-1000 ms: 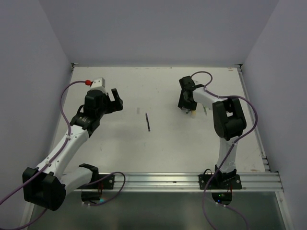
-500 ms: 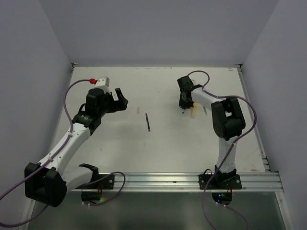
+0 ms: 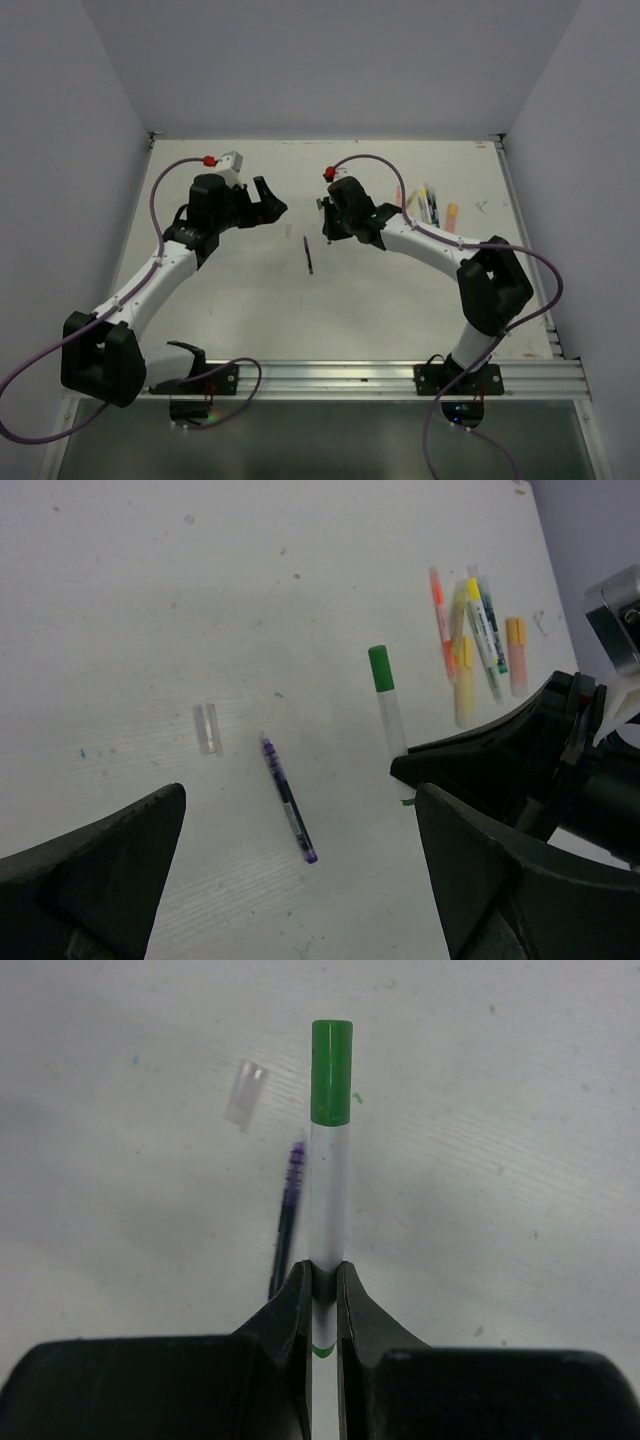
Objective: Open the pen caps
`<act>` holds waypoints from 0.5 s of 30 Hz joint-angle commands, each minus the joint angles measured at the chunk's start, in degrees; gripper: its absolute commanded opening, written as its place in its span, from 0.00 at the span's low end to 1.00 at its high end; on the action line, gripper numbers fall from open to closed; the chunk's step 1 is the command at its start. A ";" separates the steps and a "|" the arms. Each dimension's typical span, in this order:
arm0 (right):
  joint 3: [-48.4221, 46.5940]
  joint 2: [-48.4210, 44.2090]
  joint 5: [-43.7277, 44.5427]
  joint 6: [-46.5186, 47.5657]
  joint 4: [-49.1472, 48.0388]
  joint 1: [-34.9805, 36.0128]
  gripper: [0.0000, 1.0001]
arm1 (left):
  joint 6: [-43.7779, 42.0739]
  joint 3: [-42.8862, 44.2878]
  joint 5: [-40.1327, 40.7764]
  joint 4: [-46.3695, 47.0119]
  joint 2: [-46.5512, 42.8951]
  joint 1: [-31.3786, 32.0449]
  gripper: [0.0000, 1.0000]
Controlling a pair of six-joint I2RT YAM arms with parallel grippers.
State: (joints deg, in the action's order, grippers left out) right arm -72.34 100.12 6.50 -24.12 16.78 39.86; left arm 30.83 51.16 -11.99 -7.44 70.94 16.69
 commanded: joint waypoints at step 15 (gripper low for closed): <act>4.39 -8.27 -5.71 4.70 -16.16 8.39 0.00 | 10.30 1.05 -4.45 10.61 3.59 1.95 0.85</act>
State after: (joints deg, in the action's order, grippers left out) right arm -68.84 94.83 1.93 -20.58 5.04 47.77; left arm 38.96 51.24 -16.10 -0.38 74.08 18.17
